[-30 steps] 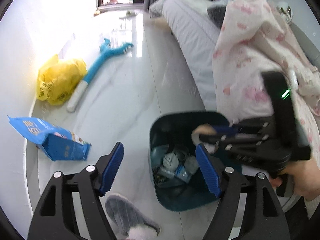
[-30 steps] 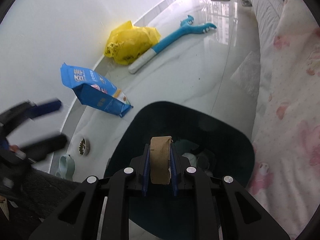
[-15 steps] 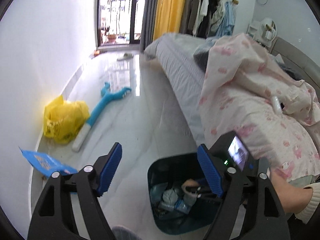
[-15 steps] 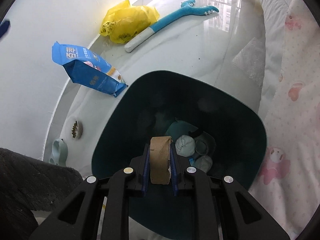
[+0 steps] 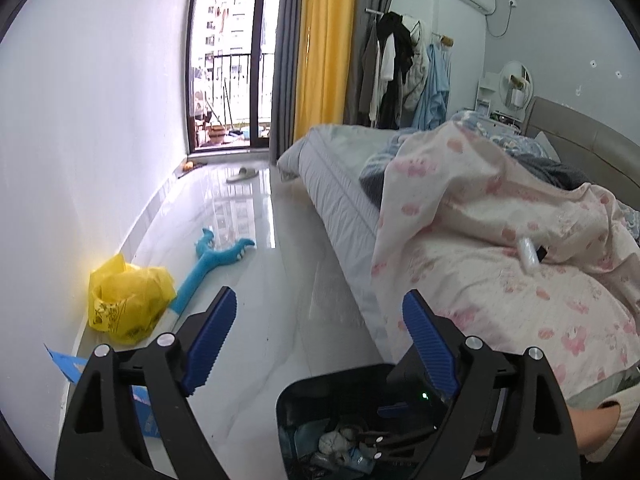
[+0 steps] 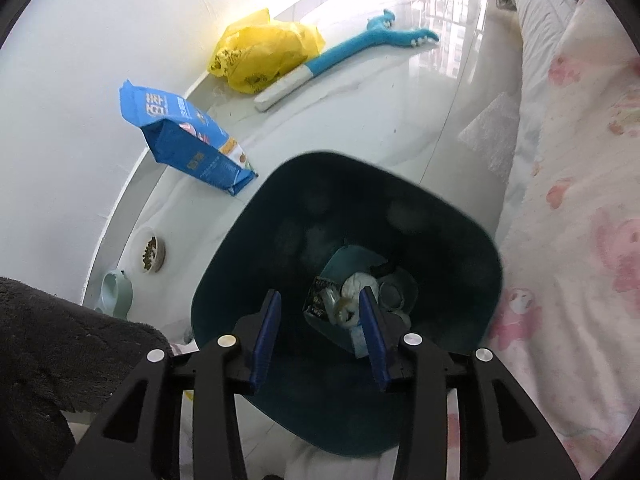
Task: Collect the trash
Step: 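Lower the tan tape roll into the green bin and open the right gripper, then move both open grippers back over the bed toward the bubble wrap and black piece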
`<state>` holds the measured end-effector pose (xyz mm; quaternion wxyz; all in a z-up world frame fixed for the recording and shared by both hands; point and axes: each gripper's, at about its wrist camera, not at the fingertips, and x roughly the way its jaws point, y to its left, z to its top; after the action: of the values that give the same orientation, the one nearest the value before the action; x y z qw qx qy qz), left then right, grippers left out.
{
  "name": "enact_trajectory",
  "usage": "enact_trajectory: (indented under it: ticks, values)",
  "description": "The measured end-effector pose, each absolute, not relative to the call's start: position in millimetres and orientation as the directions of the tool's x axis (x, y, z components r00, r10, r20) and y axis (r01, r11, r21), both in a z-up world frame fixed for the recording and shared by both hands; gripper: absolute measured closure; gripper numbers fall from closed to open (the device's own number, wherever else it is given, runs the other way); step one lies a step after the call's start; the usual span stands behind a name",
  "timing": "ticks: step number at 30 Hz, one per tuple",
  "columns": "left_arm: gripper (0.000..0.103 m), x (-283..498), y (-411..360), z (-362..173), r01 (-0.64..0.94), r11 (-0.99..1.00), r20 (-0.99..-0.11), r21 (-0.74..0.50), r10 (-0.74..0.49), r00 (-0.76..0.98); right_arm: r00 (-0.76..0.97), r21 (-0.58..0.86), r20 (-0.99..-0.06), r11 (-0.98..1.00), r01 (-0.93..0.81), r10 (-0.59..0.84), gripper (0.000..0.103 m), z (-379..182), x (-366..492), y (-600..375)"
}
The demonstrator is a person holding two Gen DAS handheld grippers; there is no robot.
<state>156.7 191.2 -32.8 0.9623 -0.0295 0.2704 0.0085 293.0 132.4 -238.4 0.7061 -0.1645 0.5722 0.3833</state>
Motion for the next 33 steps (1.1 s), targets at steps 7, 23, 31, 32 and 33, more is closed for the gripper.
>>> enact_trajectory:
  ticks: [7,23,31,32,33]
  values:
    - [0.013,160,175,-18,-0.053,0.998,-0.471,-0.045,0.026,0.882,0.128,0.191,-0.895,0.625,-0.757,0.427,0.050,-196,289,120]
    - [0.011,192,133,4,-0.022,0.993,-0.449,-0.119,-0.034,0.893,0.400,0.122,-0.773,0.734,-0.668,0.492,0.039,-122,323,23]
    - [0.011,218,98,-1,0.060,0.994,-0.472,-0.092,-0.096,0.877,0.520,0.062,-0.738,0.811,-0.582,0.430,0.036,-102,340,-39]
    - [0.011,222,93,-3,0.073,0.993,-0.475,-0.091,-0.107,0.873,0.532,0.053,-0.736,0.818,-0.572,0.419,0.036,-101,341,-45]
    - [0.011,226,88,-4,0.089,0.992,-0.480,-0.093,-0.123,0.869,0.542,0.045,-0.733,0.825,-0.563,0.411,0.036,-100,343,-52]
